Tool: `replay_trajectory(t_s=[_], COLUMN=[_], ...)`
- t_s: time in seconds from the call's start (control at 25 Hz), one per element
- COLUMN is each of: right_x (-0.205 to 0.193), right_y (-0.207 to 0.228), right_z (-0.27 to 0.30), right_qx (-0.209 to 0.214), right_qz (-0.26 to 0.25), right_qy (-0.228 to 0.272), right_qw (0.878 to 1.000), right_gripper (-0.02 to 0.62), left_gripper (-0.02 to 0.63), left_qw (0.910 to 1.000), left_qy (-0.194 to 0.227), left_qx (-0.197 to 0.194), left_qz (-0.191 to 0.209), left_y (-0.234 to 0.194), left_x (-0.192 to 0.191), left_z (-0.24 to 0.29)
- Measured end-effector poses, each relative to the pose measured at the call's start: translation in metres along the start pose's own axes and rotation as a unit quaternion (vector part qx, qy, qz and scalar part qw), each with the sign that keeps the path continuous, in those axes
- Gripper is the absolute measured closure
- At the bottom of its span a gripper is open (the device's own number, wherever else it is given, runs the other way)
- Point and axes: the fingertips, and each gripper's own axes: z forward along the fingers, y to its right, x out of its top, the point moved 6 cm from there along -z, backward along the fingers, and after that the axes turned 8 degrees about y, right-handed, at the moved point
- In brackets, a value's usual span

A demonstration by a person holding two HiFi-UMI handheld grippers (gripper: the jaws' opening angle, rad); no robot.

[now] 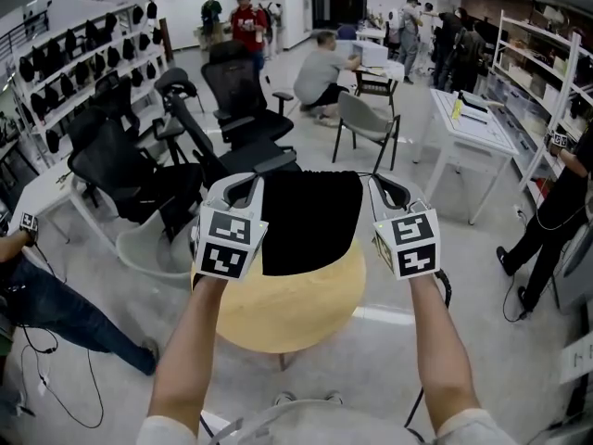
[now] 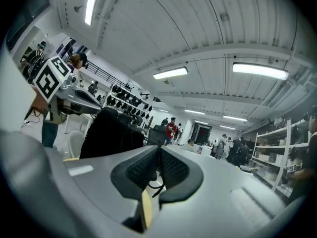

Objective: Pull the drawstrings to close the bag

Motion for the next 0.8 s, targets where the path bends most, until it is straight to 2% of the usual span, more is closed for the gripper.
replay_trajectory(t_s=[0.8], right_x=[-0.017], right_y=[0.021], right_z=[-0.007], right_qx=[-0.071], right_qz=[0.039], right_qy=[-0.02], right_qw=[0.996], right_gripper=[0.581], left_gripper=[0.601], left_qw=[0.9988], left_qy=[-0.002], left_qx=[0.041], left_qz=[-0.026], left_y=[-0.025], left_x=[-0.021], left_z=[-0.01])
